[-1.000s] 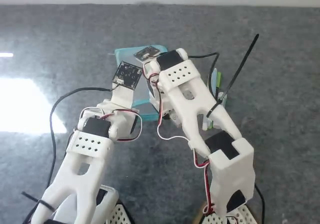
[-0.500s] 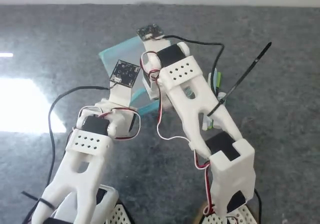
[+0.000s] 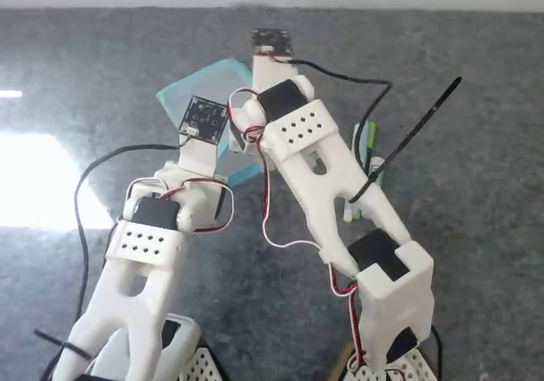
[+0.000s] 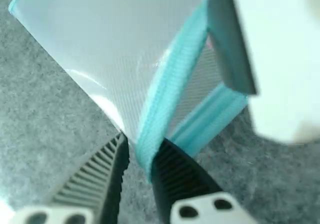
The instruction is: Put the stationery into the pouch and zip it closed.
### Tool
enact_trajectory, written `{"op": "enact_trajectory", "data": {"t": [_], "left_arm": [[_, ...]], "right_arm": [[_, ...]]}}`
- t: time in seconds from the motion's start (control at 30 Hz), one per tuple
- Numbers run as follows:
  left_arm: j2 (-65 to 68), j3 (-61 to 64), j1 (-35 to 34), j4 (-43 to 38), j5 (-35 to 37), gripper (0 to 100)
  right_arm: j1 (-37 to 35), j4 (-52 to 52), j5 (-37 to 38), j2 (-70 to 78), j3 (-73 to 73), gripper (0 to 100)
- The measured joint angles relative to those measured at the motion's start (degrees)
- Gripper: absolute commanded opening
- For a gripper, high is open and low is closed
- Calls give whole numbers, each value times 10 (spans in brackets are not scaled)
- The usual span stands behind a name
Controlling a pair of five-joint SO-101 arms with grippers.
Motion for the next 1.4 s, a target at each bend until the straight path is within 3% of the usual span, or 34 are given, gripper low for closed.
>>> {"op": "enact_trajectory", "data": {"t": [0.1, 0.2, 0.3, 0.4, 0.57, 0.77, 0.83, 1.0, 1.2, 1.4], "left_arm": [[0, 0, -1, -9, 0, 10], [-1, 0, -1, -10, 0, 10], [-1, 0, -1, -10, -1, 10], [-1, 0, -1, -10, -1, 10], [0, -12, -1, -9, -1, 10], [1, -51, -34, 40, -1, 10], [7, -73, -45, 63, -1, 10], [9, -144, -46, 135, -1, 10], [10, -211, -45, 159, -1, 10], [10, -304, -65, 200, 23, 10]], "right_arm": [[0, 0, -56, 0, 0, 206], [-1, 0, -106, 0, 0, 325], [-1, 0, -105, 0, -8, 412], [-1, 0, -77, 0, -10, 424], [12, -5, 19, 1, -12, 423], [54, 103, 296, 1, -79, 423], [61, 151, 347, -13, -91, 423], [60, 161, 393, -81, -93, 425], [81, 161, 428, -187, -85, 424], [122, 148, 493, -389, 64, 423]]}}
